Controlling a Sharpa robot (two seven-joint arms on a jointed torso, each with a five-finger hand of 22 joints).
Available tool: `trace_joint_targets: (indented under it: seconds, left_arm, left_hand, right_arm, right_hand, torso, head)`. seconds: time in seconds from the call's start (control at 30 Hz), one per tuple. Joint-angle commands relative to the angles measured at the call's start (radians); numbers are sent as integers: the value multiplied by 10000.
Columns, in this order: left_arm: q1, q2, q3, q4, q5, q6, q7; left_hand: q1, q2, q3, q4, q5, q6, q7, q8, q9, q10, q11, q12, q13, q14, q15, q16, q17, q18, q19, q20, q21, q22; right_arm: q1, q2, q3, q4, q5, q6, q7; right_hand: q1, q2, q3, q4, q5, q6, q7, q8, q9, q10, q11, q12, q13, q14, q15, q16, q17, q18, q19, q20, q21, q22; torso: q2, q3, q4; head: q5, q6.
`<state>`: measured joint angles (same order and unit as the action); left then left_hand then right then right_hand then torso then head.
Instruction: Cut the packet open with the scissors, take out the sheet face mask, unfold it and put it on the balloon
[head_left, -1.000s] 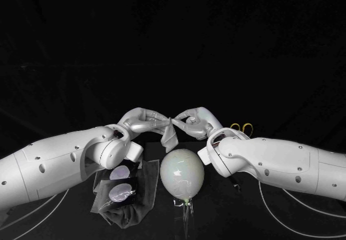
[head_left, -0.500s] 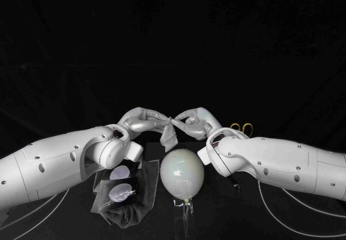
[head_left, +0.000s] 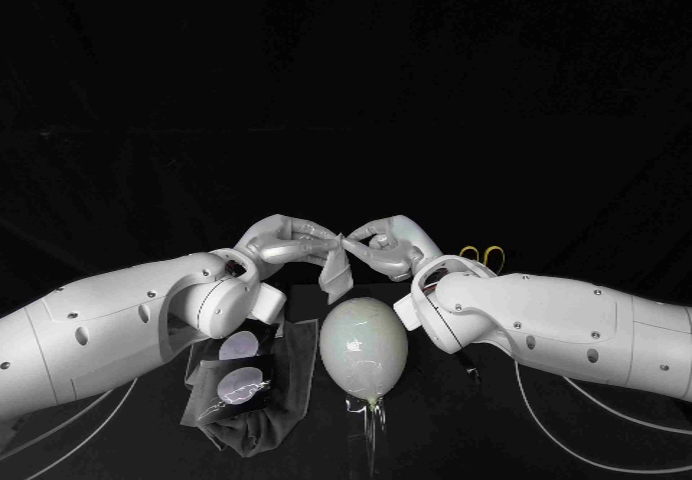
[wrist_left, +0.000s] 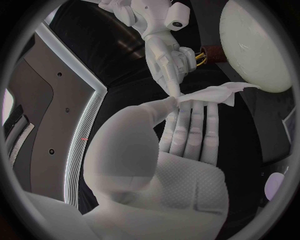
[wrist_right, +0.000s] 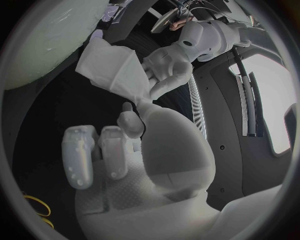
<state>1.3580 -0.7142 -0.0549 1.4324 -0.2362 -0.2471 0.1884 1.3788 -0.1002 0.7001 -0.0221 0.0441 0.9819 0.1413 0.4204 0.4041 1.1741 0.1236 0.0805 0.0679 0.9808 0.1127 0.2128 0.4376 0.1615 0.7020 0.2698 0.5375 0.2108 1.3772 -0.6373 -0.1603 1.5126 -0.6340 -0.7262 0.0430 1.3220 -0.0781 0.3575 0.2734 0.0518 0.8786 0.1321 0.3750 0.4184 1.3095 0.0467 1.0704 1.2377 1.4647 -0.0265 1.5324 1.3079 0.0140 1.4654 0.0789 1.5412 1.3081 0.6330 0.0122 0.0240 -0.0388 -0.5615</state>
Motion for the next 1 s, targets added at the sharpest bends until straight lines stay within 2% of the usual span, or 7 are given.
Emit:
trace_joint_targets:
  seconds: [0.03, 0.27, 0.6, 0.8, 1.0]
  left_arm:
    - [14, 11, 12, 32, 62, 223, 165]
    - [14, 14, 11, 49, 44, 314, 173]
    - [14, 9, 11, 84, -36, 453, 154]
    - [14, 2, 11, 95, -98, 502, 134]
    - [14, -8, 11, 112, -111, 520, 153]
  left_hand:
    - [-45, 32, 64, -13, 42, -72, -8, 26, 1725, 28, 71, -79, -14, -58, -9, -36, -12, 32, -68, -19, 63, 13]
    - [-47, 45, 82, -18, 42, -84, -15, 36, 1758, 41, 77, -100, -24, -55, -6, -44, -21, 39, -76, -13, 75, 19]
    - [-61, 95, 122, -14, 41, -121, -32, 65, 1849, 60, 91, -145, -41, -49, 4, -67, -42, 53, -97, 2, 107, 35]
    - [-66, 108, 132, -21, 40, -142, -21, 83, 1901, 80, 82, -155, -43, -36, 1, -72, -51, 62, -104, 7, 128, 47]
    - [-69, 117, 142, -30, 41, -163, -7, 101, 1953, 93, 77, -165, -45, -27, -2, -79, -60, 73, -108, 10, 153, 60]
  right_arm:
    - [3, 1, 5, 26, 59, 176, 270]
    - [3, 8, 5, 31, 65, 216, 318]
    - [3, -4, 5, 53, 98, 226, 424]
    - [3, -29, 6, 68, 137, 158, 487]
    - [3, -50, 6, 49, 178, 160, 514]
  right_hand:
    - [228, 66, 31, -52, -34, 50, -10, -51, -19, -29, 22, 96, 31, 916, 75, 46, 2195, -64, 890, 79, -11, 2526]
    - [674, 293, 209, -285, -33, 222, -81, -18, -18, 28, -40, 199, 76, 938, 28, 95, 2256, -81, 927, 58, 59, 2549]
    - [623, 273, 159, -238, -36, 223, -59, -38, -30, 35, -25, 211, 78, 940, 32, 100, 2262, -80, 925, 55, 56, 2548]
    - [275, 112, -141, 70, -37, 120, 21, -168, -97, -70, 45, 81, -19, 908, 87, 31, 2174, -46, 849, 81, -83, 2502]
    - [254, 104, -187, 103, -37, 93, 32, -202, -115, -121, 56, 18, -64, 905, 98, 26, 2167, -39, 833, 91, -114, 2492]
  torso:
    - [-2, -3, 3]
    - [-2, -1, 3]
    - [2, -2, -1]
    - [-3, 0, -1]
    - [1, -1, -1]
  head:
    - [2, 3]
    - [-5, -6]
    - [-3, -34]
    - [-8, -25]
    - [-14, -13]
